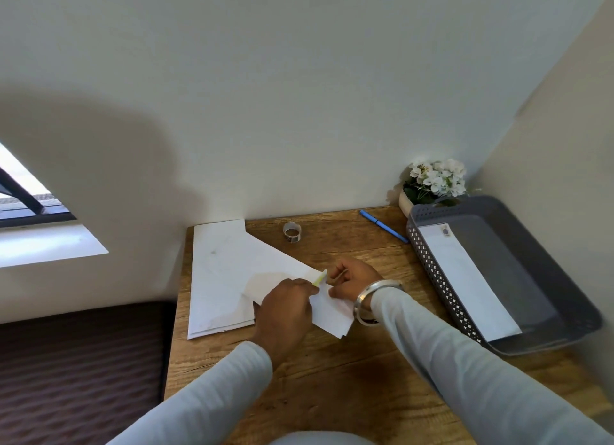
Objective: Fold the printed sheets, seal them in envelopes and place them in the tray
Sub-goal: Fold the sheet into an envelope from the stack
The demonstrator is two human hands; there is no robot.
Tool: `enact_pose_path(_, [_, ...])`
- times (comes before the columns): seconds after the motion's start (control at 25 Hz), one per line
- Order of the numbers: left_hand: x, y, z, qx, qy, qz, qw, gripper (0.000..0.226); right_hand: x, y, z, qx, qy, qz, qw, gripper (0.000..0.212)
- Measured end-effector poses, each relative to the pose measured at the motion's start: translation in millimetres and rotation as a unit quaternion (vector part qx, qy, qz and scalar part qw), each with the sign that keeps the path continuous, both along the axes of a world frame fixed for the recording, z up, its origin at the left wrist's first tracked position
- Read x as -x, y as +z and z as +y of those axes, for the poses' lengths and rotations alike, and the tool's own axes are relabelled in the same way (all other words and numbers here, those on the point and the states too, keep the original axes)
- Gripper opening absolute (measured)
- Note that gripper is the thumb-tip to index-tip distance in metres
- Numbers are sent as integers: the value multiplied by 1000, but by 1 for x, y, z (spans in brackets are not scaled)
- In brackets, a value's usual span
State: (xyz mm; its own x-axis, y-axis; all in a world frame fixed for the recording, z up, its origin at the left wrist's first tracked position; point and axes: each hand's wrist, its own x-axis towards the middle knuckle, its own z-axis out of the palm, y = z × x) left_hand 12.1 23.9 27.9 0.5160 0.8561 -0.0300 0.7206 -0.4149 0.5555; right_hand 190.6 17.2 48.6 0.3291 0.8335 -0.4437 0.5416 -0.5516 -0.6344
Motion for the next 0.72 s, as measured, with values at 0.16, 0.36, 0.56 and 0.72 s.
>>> enact_pose_path(0.16, [-1,7,3,9,1,-11,1000,34,7,-2,4,-19,-23,13,999,26])
enact_pose_path(0.36, [9,7,12,8,40,-4,999,43,-6,12,-11,22,-60,135,989,29])
enact_pose_path(0.56, [-5,16,4,3,10,-39,999,34,1,10,-3,0,-158,194,968,33])
enact_pose_path(0.72, [-12,23,1,2,5,-74,997,33,6,8,0,-30,-187,227,955,40])
